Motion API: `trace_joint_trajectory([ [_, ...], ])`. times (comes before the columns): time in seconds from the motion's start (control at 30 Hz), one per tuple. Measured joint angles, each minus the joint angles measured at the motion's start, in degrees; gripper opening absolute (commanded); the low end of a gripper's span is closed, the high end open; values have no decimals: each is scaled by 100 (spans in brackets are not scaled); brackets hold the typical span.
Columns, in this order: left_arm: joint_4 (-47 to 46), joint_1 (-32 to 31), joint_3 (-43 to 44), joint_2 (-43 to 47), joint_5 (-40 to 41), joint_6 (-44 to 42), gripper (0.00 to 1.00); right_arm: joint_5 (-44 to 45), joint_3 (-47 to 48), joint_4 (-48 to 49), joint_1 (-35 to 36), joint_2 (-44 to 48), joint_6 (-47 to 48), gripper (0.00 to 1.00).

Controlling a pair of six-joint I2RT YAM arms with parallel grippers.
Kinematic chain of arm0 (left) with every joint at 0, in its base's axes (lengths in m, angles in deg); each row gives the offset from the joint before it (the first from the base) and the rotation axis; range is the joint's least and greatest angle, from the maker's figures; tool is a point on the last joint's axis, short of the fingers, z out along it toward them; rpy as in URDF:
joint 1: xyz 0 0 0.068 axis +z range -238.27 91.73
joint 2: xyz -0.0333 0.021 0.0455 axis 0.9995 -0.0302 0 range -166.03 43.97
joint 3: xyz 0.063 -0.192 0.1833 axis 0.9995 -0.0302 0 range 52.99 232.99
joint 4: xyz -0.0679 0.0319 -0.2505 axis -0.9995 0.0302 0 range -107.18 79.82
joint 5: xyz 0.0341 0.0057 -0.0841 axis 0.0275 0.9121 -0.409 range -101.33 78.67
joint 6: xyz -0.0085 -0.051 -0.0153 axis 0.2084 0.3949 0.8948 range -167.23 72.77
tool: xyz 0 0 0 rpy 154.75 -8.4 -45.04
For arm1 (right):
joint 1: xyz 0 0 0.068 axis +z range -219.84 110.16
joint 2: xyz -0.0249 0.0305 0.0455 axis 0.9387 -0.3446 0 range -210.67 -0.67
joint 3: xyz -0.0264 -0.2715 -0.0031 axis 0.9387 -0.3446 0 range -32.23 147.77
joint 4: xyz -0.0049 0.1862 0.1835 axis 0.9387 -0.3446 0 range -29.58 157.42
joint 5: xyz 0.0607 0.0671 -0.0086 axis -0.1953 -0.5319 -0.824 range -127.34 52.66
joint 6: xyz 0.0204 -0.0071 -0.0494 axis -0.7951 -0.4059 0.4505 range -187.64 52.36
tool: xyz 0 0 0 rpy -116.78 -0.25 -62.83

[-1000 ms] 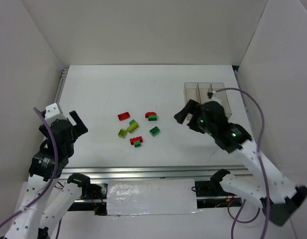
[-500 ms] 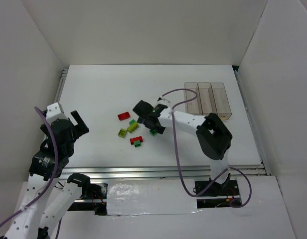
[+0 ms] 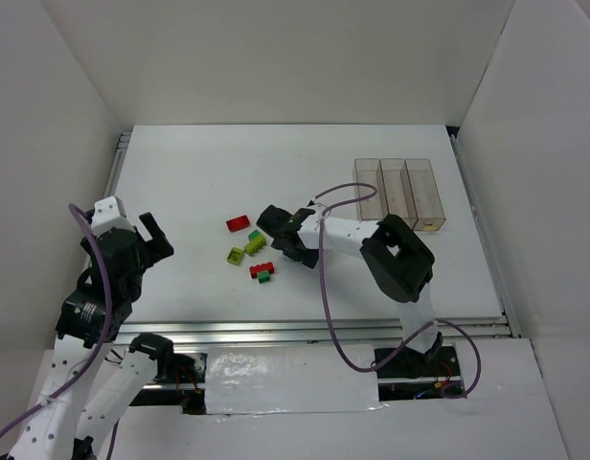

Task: Sort the legos into containers by color

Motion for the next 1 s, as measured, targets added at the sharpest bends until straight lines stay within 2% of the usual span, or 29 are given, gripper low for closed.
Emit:
trace_joint_trajectory([
  [0.07, 0, 0, 0, 0, -24, -2, 100, 17, -26, -4, 0, -92, -11, 78],
  [0.1, -2, 0, 0, 0, -28, -4, 100, 26, -37, -7, 0, -94, -15, 65],
  [0.17, -2, 0, 0, 0, -48, -4, 99, 57, -85, -7, 0, -87, 0, 57],
  [0.2, -4, 0, 0, 0, -63, -7, 100, 74, -120, -15, 0, -66, -4, 40],
  [0.3, -13, 0, -2, 0, -94, -9, 99, 127, -186, -20, 0, -28, -20, 9],
  [0.33, -22, 0, -2, 0, -109, -9, 99, 142, -205, -13, 0, -4, -61, 1],
  [0.53, -52, 0, -2, 0, -140, -13, 99, 358, -579, -81, -22, 605, 197, 1],
  [0.63, -70, 0, -2, -2, -164, -17, 100, 428, -691, 26, -197, 1379, 1032, 1],
  [0.8, -81, 0, -2, -57, -179, -22, 100, 157, -501, 509, -1397, 2100, 2833, 3],
  [1.0, -87, 0, -2, -70, -225, -31, 99, -223, 227, 575, -2739, 1578, 4312, 4],
])
